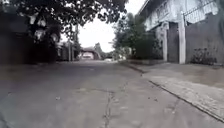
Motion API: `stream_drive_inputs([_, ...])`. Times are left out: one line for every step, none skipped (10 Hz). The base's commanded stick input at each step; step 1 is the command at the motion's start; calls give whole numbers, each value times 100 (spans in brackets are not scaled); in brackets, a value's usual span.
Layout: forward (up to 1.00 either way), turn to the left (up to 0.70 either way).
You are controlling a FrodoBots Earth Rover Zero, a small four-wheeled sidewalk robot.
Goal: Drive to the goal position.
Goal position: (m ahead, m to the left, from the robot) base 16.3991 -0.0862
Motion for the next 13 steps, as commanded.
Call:
stream_drive_inputs([100,0])
stream_drive_inputs([100,0])
stream_drive_inputs([100,0])
stream_drive_inputs([100,0])
stream_drive_inputs([100,0])
stream_drive_inputs([100,0])
stream_drive_inputs([100,0])
stream_drive_inputs([100,-40])
stream_drive_inputs([100,-40])
stream_drive_inputs([100,-40])
stream_drive_inputs([100,-40])
stream_drive_inputs([100,-40])
stream_drive_inputs([100,-40])
